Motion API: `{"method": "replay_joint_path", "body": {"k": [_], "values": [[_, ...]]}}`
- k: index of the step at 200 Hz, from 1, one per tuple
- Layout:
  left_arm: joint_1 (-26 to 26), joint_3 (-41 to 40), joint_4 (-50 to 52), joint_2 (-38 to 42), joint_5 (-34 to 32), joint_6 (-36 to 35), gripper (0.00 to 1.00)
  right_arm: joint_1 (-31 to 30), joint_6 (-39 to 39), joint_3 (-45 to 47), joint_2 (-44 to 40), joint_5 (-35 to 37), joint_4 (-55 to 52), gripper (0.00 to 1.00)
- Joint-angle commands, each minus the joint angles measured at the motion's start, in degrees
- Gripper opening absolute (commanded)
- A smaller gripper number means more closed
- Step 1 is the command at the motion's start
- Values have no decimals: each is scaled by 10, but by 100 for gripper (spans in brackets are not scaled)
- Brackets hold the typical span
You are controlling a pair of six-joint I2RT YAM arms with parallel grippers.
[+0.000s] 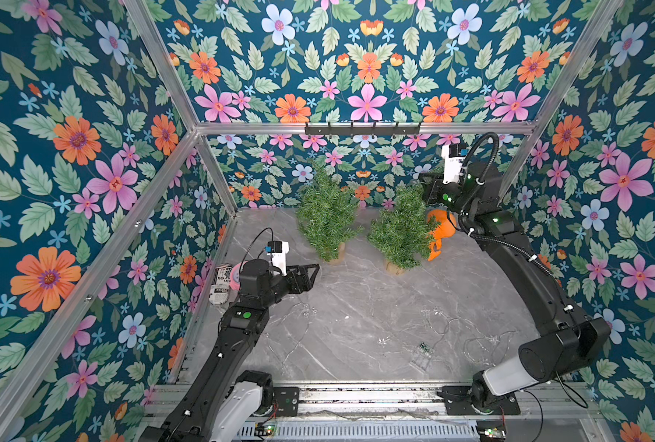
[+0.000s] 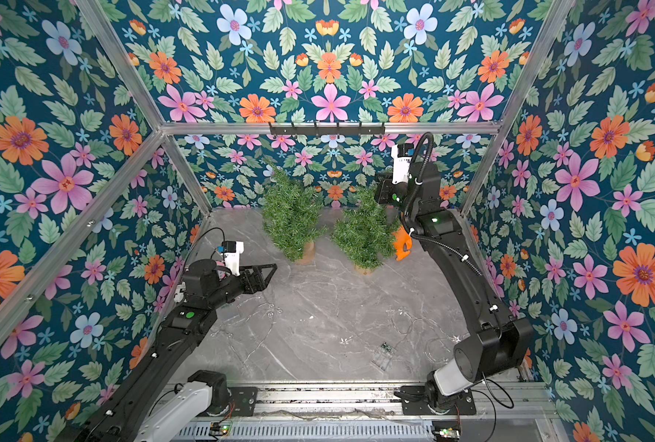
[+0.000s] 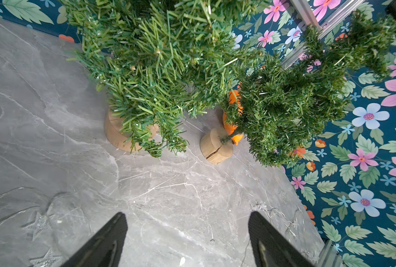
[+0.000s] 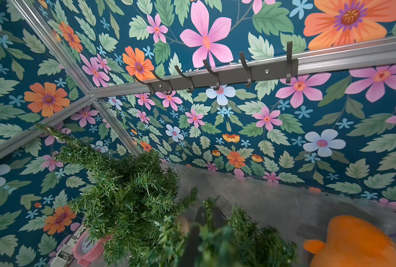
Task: Wrap string light around the christmas tree
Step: Pick up the Christmas tree at the center of the board, then place the christmas tree at the center of the board.
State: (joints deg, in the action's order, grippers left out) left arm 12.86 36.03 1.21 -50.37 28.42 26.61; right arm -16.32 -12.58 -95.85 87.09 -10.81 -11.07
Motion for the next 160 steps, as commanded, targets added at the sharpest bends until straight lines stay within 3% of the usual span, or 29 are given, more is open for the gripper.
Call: {"method": "replay_joint_path", "body": {"k": [1, 32, 80, 160], "values": [[0, 0, -17, 3, 6, -2, 85, -26, 44, -12, -20, 29, 15, 0], [-1, -4, -24, 12, -2, -4, 85, -85, 93, -34, -49, 106, -18, 0], [-1, -5, -18, 17, -20, -8, 85, -148, 85, -11, -108, 132, -39, 0], [-9, -5, -19, 23, -30, -12, 86, -228, 54, 63, -155, 84, 1, 0]]}}
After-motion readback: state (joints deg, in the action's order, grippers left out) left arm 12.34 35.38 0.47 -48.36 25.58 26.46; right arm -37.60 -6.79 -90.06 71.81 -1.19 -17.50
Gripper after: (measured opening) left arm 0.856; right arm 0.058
